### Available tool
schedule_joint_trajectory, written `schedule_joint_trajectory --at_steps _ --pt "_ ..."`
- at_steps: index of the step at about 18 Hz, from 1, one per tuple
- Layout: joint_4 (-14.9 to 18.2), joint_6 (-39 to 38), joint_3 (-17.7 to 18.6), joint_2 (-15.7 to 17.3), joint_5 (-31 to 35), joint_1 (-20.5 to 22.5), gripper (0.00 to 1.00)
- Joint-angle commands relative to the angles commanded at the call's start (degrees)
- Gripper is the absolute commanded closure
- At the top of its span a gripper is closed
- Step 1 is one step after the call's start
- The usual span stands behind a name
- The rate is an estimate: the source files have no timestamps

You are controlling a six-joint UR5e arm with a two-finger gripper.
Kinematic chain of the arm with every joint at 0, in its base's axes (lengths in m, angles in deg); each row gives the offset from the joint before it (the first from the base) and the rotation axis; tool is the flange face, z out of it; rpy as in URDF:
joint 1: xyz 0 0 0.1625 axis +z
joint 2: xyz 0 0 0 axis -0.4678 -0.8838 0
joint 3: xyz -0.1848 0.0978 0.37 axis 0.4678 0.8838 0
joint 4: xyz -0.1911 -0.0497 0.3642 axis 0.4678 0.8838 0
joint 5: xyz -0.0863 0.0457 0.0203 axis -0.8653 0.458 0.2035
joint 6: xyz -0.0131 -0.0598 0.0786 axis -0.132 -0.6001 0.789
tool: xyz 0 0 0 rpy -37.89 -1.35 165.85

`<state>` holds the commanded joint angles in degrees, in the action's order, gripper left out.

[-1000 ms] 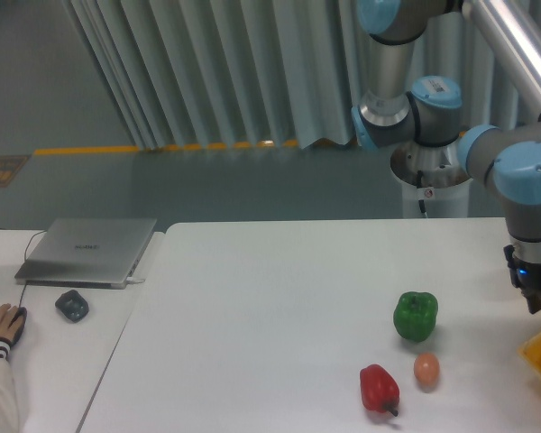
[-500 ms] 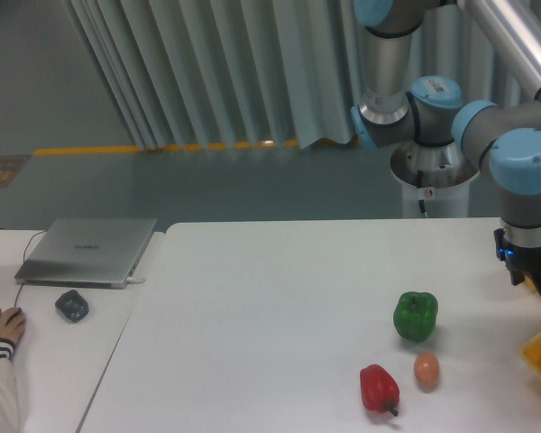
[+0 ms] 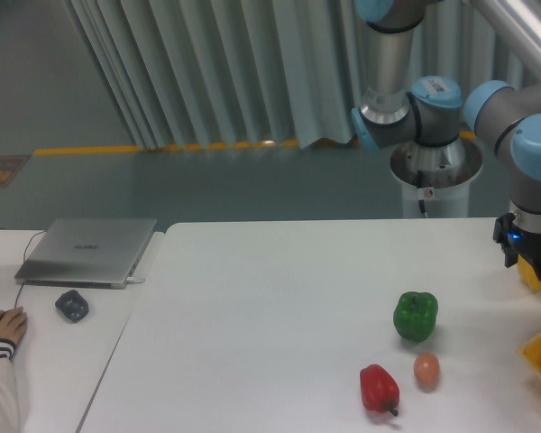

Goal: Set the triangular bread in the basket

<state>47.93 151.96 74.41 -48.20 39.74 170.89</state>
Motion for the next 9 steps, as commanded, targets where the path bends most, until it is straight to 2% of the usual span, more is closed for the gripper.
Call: schedule_joint_trajectory --at_steps 4,9 --pt "-0.2 0.1 0.1 0.0 -0.2 -1.0 0.00" --pt "-0.4 0.1 -0.3 0.6 -0.2 -4.8 0.00"
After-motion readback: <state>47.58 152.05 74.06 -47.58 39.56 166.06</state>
